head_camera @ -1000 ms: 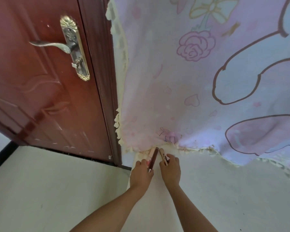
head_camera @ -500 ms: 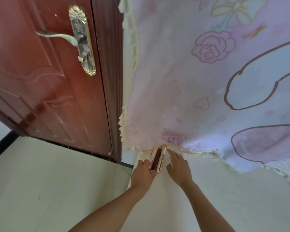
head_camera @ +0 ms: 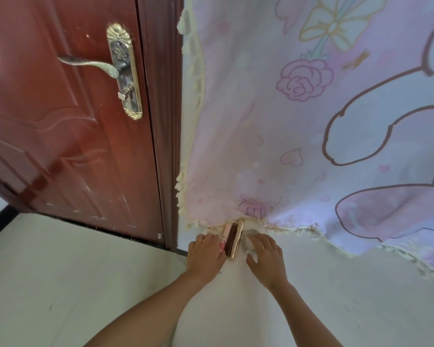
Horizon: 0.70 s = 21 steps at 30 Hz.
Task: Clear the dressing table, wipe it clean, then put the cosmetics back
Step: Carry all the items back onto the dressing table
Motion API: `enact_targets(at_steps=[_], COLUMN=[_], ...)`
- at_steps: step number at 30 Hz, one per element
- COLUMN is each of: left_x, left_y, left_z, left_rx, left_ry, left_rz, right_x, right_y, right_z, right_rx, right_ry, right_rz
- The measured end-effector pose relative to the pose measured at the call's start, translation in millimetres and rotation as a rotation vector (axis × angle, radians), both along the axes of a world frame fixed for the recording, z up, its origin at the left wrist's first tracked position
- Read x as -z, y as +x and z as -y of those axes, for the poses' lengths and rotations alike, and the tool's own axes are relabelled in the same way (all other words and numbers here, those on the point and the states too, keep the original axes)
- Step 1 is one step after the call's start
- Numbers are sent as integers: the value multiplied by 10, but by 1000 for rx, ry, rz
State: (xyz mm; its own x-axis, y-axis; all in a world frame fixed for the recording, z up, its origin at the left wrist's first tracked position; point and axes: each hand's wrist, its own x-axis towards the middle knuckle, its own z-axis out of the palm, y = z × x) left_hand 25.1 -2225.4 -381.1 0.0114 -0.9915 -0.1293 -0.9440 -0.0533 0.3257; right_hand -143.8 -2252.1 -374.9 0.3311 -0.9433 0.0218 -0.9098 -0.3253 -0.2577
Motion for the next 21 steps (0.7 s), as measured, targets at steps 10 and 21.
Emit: enact_targets(at_steps=[10, 21], left_x=[-137, -272], left_y=[564, 1530], left_z=[-343, -1408], left_rx=[62, -327], left_ry=[-171, -191], left_rz=[-40, 167], right_x=[-332, -403], right_y=[139, 1401], right_z=[57, -278], right_rx=[-80, -558], right_ry=[-159, -251], right_rz=[-46, -55])
